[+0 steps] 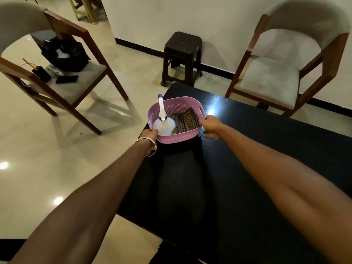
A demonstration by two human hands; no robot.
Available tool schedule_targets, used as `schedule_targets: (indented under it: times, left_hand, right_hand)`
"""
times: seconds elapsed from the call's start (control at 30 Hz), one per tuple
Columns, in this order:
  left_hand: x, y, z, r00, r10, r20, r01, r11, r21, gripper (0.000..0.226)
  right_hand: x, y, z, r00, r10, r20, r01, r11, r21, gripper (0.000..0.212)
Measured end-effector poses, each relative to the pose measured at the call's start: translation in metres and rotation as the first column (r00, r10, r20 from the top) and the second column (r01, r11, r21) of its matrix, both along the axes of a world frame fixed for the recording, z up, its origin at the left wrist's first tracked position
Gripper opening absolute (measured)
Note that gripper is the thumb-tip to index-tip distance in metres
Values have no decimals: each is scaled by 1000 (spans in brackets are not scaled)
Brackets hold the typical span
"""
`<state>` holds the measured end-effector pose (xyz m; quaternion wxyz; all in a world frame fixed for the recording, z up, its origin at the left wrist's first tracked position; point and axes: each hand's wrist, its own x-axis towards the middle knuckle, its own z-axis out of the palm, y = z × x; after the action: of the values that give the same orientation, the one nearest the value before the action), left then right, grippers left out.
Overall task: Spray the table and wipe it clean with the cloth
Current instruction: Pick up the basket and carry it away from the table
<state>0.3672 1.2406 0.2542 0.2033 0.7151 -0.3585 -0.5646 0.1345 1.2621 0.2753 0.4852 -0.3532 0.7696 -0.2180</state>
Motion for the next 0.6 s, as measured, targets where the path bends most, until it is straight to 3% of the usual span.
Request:
schedule_targets:
  times: [0.23,0.6]
  left_hand:
    - [-13,-9,-2,984,139,-109,-135,990,49,39]
    - [15,-28,9,992,108,-70,-108,994,3,34]
  right_hand:
    - [12,-5,-11,954,-210,215,224,974,-41,25]
    - [46,-7,-2,940,-293,173,312,946,-90,20]
